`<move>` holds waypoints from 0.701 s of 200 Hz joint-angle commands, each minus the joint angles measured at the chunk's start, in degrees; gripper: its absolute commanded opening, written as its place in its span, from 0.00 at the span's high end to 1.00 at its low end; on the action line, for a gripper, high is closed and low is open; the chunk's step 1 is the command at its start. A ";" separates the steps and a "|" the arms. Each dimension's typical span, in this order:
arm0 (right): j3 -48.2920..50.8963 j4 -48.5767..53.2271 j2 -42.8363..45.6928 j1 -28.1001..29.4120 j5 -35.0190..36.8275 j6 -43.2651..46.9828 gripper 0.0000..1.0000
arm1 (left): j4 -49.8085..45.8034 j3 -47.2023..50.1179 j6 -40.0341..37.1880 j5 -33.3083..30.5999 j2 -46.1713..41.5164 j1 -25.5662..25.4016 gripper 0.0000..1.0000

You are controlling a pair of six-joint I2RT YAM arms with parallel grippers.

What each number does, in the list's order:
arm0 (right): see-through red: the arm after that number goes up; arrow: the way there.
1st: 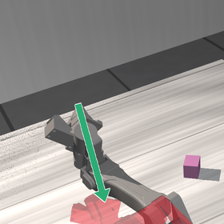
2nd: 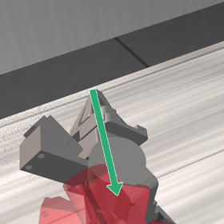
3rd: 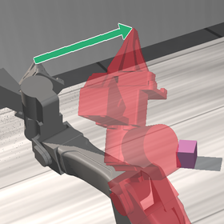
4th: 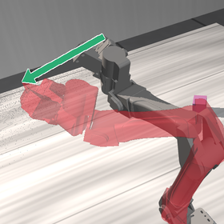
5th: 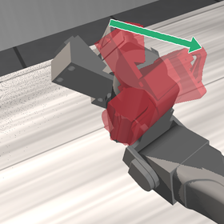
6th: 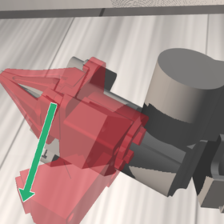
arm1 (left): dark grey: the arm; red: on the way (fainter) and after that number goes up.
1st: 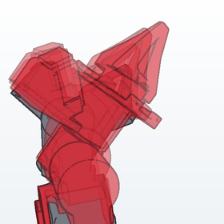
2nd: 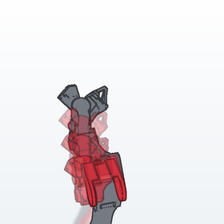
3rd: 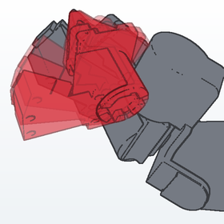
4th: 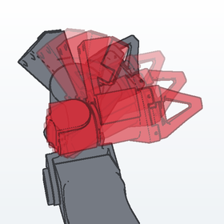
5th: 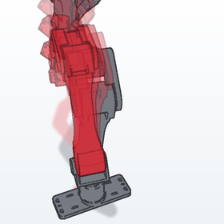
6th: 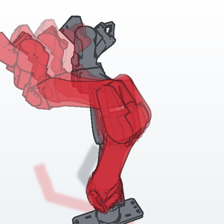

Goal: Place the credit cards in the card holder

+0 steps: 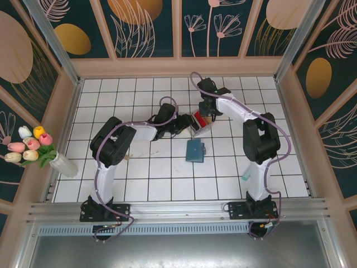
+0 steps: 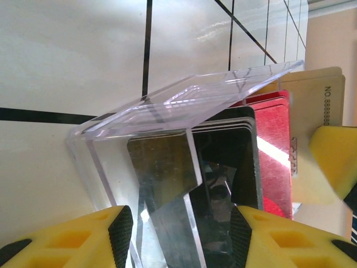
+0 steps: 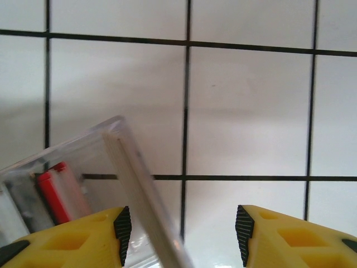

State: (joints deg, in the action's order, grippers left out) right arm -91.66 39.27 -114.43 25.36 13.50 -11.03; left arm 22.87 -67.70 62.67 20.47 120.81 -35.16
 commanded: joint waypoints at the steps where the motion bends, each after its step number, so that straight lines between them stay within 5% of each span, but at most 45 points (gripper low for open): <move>1: 0.66 0.89 1.71 -1.17 0.92 -0.65 0.44 | -1.16 -0.76 -0.44 -0.60 1.47 0.16 0.47; 87: 0.10 0.49 -1.64 -2.32 -6.61 3.72 0.39 | -0.95 -0.81 -0.54 -0.17 1.79 0.10 0.47; 140: -0.68 2.43 -2.60 -1.93 -0.21 3.50 0.40 | -0.85 -0.85 -0.54 -0.08 1.77 0.16 0.47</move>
State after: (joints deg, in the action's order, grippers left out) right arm -91.57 39.31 -116.05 23.35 9.02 -7.79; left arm 22.46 -67.75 62.67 20.49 121.25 -35.16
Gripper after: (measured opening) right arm 0.612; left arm 0.526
